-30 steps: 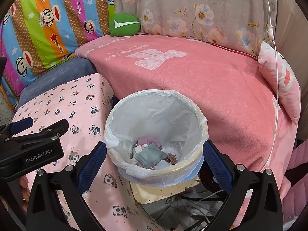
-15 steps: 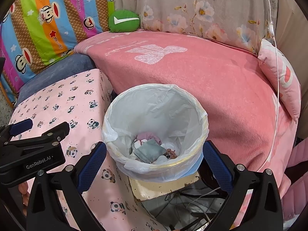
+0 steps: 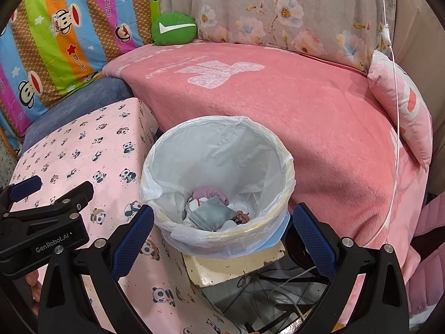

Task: Collect trash

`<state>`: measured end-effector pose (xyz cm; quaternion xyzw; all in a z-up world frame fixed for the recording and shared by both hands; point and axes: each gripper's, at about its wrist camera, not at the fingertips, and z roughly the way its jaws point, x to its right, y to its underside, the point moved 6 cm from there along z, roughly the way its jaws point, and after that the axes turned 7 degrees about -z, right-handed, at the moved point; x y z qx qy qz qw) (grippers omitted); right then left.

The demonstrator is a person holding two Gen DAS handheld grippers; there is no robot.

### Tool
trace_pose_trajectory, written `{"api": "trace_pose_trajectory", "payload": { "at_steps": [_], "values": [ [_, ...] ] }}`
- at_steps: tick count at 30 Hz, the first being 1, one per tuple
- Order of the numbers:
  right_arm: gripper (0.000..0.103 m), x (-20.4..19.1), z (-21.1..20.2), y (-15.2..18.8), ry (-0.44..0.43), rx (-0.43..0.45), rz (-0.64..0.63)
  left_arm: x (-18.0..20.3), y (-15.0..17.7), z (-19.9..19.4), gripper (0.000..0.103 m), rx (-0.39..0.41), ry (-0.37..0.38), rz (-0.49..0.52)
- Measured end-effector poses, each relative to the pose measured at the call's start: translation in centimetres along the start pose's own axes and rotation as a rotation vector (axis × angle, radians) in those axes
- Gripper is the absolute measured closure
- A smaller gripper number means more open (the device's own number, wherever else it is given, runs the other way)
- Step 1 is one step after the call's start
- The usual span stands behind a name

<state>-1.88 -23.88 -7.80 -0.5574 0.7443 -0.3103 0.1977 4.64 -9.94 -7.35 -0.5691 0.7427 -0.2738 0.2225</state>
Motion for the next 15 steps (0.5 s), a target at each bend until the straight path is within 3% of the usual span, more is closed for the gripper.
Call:
{"api": "trace_pose_trajectory", "payload": {
  "at_steps": [15],
  "values": [
    [0.004,0.21,-0.07,0.62,0.002,-0.008,0.004,0.35,0.38,-0.06,0.008,0.001,-0.003,0.017]
  ]
}}
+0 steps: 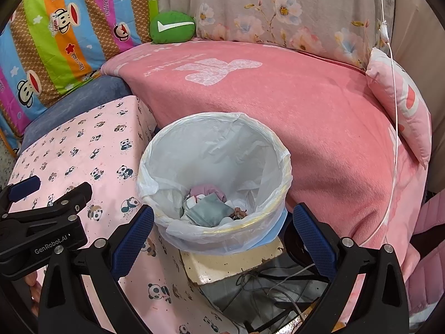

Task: Collect trash

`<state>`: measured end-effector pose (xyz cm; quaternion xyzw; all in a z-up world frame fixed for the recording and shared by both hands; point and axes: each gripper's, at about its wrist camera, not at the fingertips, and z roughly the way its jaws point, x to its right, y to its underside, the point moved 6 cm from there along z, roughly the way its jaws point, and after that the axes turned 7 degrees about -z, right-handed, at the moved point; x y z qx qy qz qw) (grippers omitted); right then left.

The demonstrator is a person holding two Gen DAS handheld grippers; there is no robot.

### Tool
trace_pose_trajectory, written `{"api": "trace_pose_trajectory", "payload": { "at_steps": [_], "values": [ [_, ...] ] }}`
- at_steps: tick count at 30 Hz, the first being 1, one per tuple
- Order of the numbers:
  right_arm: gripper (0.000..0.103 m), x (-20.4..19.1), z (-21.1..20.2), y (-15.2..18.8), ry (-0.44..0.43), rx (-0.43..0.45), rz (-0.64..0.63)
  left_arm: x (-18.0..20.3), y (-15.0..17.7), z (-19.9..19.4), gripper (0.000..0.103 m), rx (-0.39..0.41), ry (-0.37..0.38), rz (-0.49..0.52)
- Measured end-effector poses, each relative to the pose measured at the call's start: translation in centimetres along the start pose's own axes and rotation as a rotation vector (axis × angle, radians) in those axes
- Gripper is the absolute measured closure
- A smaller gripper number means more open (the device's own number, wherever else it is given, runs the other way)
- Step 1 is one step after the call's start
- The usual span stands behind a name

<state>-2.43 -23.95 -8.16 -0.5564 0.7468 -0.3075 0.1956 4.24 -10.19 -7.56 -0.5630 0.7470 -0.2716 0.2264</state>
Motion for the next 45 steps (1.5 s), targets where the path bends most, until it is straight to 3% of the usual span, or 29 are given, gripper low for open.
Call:
{"api": "trace_pose_trajectory", "payload": {
  "at_steps": [45],
  "values": [
    [0.004,0.1,0.4,0.4,0.006,-0.014,-0.001,0.1,1.1,0.6,0.007,-0.030,0.008,0.039]
  ]
}}
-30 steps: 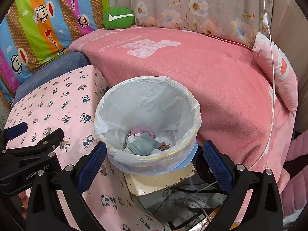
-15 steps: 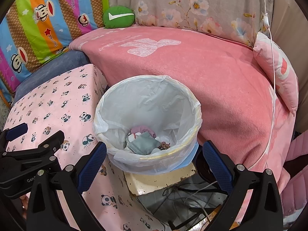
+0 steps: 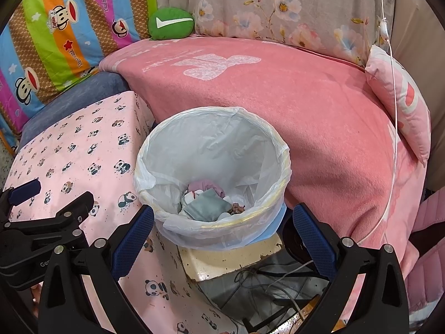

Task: Collect trash

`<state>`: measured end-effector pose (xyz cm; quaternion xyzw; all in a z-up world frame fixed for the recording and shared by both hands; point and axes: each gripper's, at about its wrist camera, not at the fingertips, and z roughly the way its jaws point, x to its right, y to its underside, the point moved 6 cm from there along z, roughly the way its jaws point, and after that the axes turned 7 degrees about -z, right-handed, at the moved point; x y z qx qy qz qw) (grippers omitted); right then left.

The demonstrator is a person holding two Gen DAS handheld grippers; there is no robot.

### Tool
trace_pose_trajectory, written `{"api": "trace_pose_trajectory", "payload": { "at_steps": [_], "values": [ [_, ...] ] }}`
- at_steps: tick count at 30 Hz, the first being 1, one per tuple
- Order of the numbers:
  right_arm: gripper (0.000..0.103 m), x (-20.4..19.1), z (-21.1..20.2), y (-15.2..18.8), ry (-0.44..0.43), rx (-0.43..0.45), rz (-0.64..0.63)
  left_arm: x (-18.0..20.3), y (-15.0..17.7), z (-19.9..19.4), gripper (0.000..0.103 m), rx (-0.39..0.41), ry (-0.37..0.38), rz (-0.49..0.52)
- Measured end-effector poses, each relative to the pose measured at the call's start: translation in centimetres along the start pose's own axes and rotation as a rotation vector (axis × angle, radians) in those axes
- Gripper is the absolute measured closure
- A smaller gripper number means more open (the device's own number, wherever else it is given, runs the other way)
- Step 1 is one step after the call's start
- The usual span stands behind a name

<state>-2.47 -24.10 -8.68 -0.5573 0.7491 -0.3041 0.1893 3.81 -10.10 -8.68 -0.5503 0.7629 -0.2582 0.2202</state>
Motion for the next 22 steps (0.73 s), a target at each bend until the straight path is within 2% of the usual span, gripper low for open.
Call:
{"api": "trace_pose_trajectory", "payload": {
  "at_steps": [22],
  "values": [
    [0.004,0.36,0.08,0.20,0.003,-0.001,0.003,-0.02,0.11,0.09,0.007,-0.012,0.006,-0.015]
  ]
}}
